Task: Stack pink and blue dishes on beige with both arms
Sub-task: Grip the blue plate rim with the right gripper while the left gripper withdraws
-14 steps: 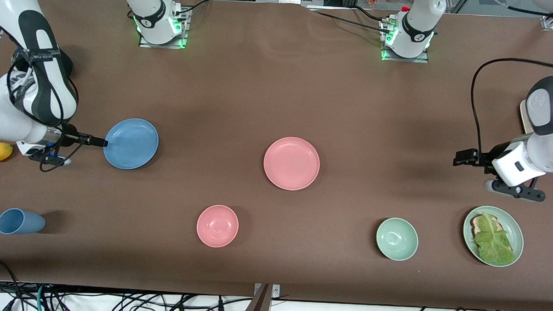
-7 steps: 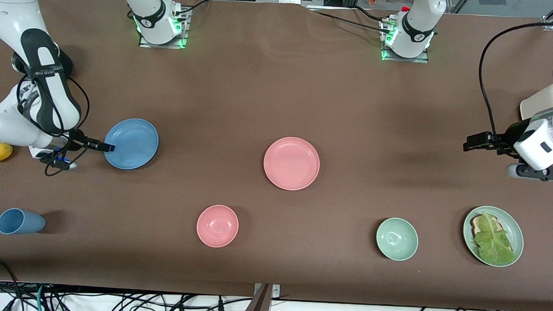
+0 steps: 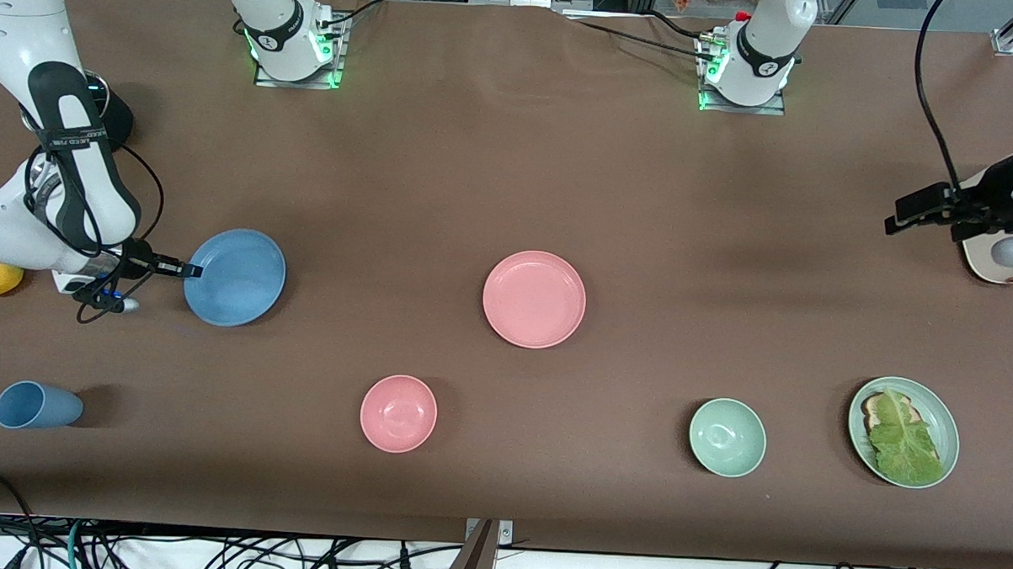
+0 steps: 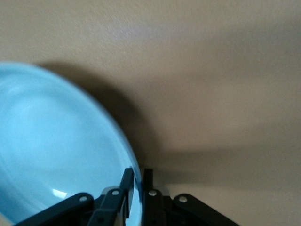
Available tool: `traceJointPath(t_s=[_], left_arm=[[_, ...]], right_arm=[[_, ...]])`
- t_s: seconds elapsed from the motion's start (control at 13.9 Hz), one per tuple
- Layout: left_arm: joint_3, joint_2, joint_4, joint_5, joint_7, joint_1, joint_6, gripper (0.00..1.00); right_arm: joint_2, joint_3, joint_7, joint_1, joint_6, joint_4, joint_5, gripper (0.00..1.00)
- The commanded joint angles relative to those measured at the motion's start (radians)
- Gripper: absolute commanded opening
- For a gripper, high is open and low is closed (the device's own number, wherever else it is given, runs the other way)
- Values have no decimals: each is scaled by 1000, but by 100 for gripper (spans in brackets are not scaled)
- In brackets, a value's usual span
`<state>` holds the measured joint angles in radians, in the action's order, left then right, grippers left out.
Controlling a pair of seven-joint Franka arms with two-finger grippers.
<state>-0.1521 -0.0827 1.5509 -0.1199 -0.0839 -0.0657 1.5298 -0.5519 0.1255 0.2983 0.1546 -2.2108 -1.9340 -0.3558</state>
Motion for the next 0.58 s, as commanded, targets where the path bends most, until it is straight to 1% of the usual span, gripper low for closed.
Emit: traceJointPath(t_s=[0.0,0.14,0.29,0.51], left_arm=[[9,8,5,26,3,3,-78,100],[11,3,21,26,6,3,-100,100],[19,7,18,29,13,-8,-102,100],[63,37,0,51,18,-13,-123,100]], right_arm=[[-10,-9,33,17,34,26,-20,0],[13,-12,30,16,98,53,-22,0],[23,-17,18,16,236,128,-22,0],[43,-27,21,-16,409,260,-18,0]])
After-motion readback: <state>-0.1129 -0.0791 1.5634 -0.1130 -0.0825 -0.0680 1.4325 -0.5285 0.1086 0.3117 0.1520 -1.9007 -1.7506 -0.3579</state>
